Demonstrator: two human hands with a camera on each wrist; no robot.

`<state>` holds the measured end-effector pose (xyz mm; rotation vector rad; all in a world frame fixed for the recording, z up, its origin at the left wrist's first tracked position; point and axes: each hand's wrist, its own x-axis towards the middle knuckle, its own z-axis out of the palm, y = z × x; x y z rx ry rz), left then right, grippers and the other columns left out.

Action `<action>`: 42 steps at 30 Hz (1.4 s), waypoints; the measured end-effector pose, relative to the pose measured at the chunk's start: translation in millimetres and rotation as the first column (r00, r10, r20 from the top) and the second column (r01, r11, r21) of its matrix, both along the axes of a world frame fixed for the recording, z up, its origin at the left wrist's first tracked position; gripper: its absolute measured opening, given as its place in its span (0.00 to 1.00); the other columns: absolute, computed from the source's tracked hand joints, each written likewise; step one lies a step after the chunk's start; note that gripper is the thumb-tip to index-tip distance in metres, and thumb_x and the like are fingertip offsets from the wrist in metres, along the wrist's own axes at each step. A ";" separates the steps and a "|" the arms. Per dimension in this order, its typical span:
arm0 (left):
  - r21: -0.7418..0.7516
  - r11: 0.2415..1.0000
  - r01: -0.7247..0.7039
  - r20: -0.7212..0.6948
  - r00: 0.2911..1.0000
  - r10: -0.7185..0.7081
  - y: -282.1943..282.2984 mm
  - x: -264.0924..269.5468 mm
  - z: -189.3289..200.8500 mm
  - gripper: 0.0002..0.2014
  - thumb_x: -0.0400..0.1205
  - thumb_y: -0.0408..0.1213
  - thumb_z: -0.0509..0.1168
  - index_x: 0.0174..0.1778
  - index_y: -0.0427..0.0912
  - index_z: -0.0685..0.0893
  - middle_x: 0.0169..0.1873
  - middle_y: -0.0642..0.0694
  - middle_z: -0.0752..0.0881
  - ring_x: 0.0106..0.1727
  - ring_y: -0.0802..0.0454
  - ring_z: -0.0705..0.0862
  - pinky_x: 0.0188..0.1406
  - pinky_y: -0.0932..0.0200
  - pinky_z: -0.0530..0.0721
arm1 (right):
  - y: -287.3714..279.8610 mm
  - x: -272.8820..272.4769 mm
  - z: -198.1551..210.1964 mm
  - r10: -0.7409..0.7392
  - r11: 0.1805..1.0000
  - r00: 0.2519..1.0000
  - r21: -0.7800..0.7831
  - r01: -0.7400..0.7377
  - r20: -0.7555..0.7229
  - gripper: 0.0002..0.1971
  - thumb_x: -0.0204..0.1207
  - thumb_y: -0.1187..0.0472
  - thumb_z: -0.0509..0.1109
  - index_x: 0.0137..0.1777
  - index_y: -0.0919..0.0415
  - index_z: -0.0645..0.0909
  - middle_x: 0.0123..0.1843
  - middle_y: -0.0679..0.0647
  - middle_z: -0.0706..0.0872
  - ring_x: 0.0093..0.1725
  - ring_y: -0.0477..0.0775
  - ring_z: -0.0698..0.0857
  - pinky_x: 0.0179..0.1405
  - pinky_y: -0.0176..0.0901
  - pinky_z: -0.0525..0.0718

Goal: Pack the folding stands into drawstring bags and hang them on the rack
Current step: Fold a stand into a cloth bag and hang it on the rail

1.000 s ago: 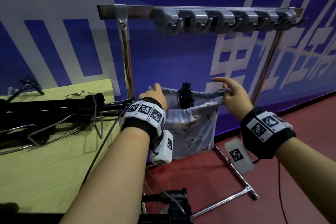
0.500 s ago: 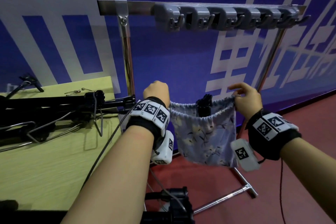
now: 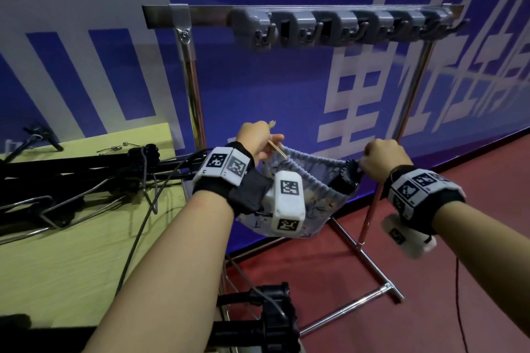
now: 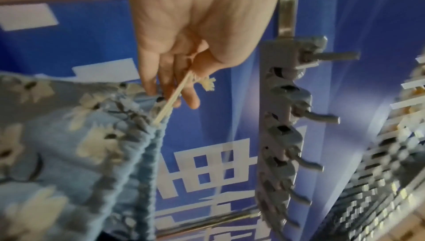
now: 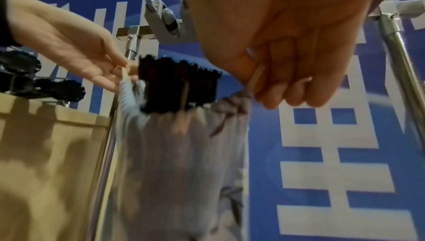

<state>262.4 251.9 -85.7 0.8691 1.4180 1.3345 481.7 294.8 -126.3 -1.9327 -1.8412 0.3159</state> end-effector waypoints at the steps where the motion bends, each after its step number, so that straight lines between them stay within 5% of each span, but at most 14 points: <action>1: -0.007 1.000 0.027 0.067 0.997 -0.027 -1.3 0.8 0.7 0.15 0.83 0.24 0.47 0.57 0.37 0.77 0.21 0.46 0.80 0.22 0.52 0.77 0.25 0.59 0.75 | -0.3 -0.2 1.6 0.007 0.999 0.998 -0.044 -0.009 -0.061 0.09 0.74 0.67 0.65 0.45 0.72 0.84 0.50 0.71 0.86 0.45 0.67 0.82 0.45 0.47 0.80; 4: -0.014 0.994 0.111 0.147 0.983 -0.108 -1.6 2.6 2.8 0.13 0.83 0.22 0.49 0.41 0.35 0.77 0.29 0.45 0.74 0.16 0.57 0.70 0.18 0.65 0.80 | 4.9 -1.3 4.9 0.027 0.981 0.892 -0.161 -0.111 -0.451 0.09 0.76 0.68 0.62 0.37 0.69 0.79 0.43 0.68 0.85 0.43 0.59 0.87 0.43 0.40 0.78; 7: -0.022 0.974 0.227 0.119 0.968 -0.223 -1.8 1.9 6.4 0.11 0.82 0.25 0.54 0.44 0.37 0.82 0.24 0.51 0.83 0.16 0.62 0.73 0.24 0.68 0.79 | 2.9 -6.4 10.3 -0.089 0.973 0.376 -0.160 -0.164 -0.922 0.14 0.77 0.69 0.52 0.32 0.63 0.73 0.25 0.53 0.73 0.20 0.46 0.76 0.21 0.32 0.72; 8: -0.009 0.969 0.245 0.128 0.962 -0.242 -2.3 0.6 7.5 0.11 0.82 0.26 0.55 0.46 0.37 0.83 0.24 0.52 0.84 0.18 0.62 0.76 0.27 0.66 0.80 | 2.3 -8.3 12.4 -0.071 0.979 0.308 -0.126 -0.162 -0.949 0.14 0.77 0.70 0.52 0.34 0.64 0.76 0.21 0.52 0.74 0.17 0.45 0.77 0.18 0.31 0.71; 11: 0.105 0.970 0.218 0.243 0.940 -0.238 -4.4 -1.1 10.3 0.14 0.81 0.19 0.51 0.49 0.34 0.82 0.33 0.47 0.86 0.25 0.58 0.83 0.30 0.60 0.88 | -2.9 -13.3 19.0 0.087 0.989 0.368 0.036 -0.145 -0.926 0.19 0.72 0.78 0.52 0.42 0.64 0.83 0.33 0.56 0.85 0.26 0.47 0.83 0.31 0.36 0.74; 15: 0.162 0.976 0.148 0.199 0.963 -0.179 -6.4 6.2 9.6 0.23 0.78 0.11 0.50 0.60 0.38 0.77 0.43 0.45 0.84 0.26 0.55 0.86 0.23 0.68 0.84 | -1.1 -12.8 24.9 0.227 0.974 0.391 0.204 -0.099 -0.892 0.20 0.74 0.81 0.57 0.53 0.61 0.84 0.41 0.53 0.88 0.32 0.48 0.82 0.34 0.36 0.81; 18: 0.132 0.969 0.207 0.130 0.966 -0.224 -9.2 14.6 6.0 0.18 0.81 0.19 0.61 0.65 0.38 0.76 0.41 0.46 0.84 0.22 0.59 0.85 0.19 0.72 0.80 | 5.2 -11.6 17.7 0.238 0.970 0.458 0.237 -0.062 -0.856 0.15 0.76 0.75 0.66 0.61 0.66 0.83 0.48 0.56 0.88 0.29 0.37 0.83 0.34 0.30 0.84; 21: 0.083 0.928 0.364 0.021 0.930 -0.366 -13.0 24.2 5.1 0.03 0.84 0.33 0.62 0.49 0.38 0.78 0.44 0.43 0.85 0.25 0.60 0.86 0.26 0.72 0.84 | 8.2 -12.7 4.8 0.200 0.972 0.501 0.235 0.006 -0.842 0.16 0.75 0.68 0.71 0.64 0.68 0.82 0.54 0.59 0.87 0.34 0.35 0.82 0.38 0.29 0.83; 24: 0.064 0.896 0.439 0.021 0.897 -0.441 -12.0 30.9 6.6 0.17 0.88 0.47 0.49 0.57 0.35 0.72 0.55 0.36 0.87 0.35 0.56 0.88 0.41 0.65 0.85 | 6.4 -18.4 1.6 0.159 0.978 0.504 0.206 0.038 -0.849 0.16 0.78 0.61 0.69 0.63 0.68 0.82 0.58 0.67 0.86 0.37 0.44 0.80 0.29 0.26 0.79; 26: 0.060 0.908 0.415 0.059 0.907 -0.418 -10.7 32.5 9.3 0.21 0.90 0.46 0.42 0.66 0.33 0.67 0.48 0.36 0.90 0.41 0.53 0.85 0.47 0.63 0.81 | 2.9 -22.5 5.5 0.140 0.986 0.445 0.166 0.019 -0.884 0.15 0.81 0.59 0.66 0.62 0.68 0.83 0.62 0.74 0.82 0.32 0.49 0.77 0.25 0.32 0.77; 30: 0.083 0.969 0.231 0.017 0.972 -0.234 -3.8 25.2 6.6 0.18 0.90 0.43 0.44 0.46 0.40 0.77 0.21 0.54 0.87 0.32 0.57 0.80 0.30 0.67 0.71 | -4.8 -22.7 15.5 0.098 0.995 0.422 0.090 -0.039 -0.901 0.17 0.83 0.51 0.61 0.57 0.64 0.84 0.51 0.57 0.88 0.29 0.44 0.81 0.24 0.29 0.78; 33: 0.071 0.987 0.145 -0.082 0.987 -0.139 -4.8 17.1 7.2 0.19 0.89 0.45 0.48 0.39 0.43 0.79 0.18 0.55 0.85 0.24 0.59 0.82 0.28 0.65 0.72 | -9.4 -20.5 18.6 0.138 0.990 0.429 0.126 -0.056 -0.893 0.17 0.84 0.50 0.59 0.44 0.59 0.84 0.41 0.54 0.87 0.34 0.47 0.84 0.28 0.33 0.80; 38: -0.170 0.946 0.275 -0.244 0.919 -0.311 -18.1 29.1 12.8 0.31 0.87 0.57 0.40 0.37 0.39 0.79 0.16 0.47 0.83 0.22 0.51 0.72 0.29 0.62 0.68 | -7.6 -26.5 14.9 0.277 0.949 0.591 0.313 -0.044 -0.758 0.18 0.84 0.55 0.59 0.37 0.58 0.83 0.35 0.56 0.86 0.32 0.54 0.81 0.34 0.44 0.80; 42: -0.081 0.952 0.294 -0.192 0.933 -0.304 -13.0 31.0 13.9 0.29 0.87 0.55 0.41 0.37 0.41 0.81 0.21 0.48 0.86 0.26 0.55 0.75 0.34 0.59 0.68 | -7.5 -27.5 15.6 0.313 0.937 0.489 0.349 -0.019 -0.814 0.16 0.86 0.57 0.55 0.39 0.54 0.79 0.30 0.49 0.81 0.29 0.48 0.75 0.31 0.40 0.72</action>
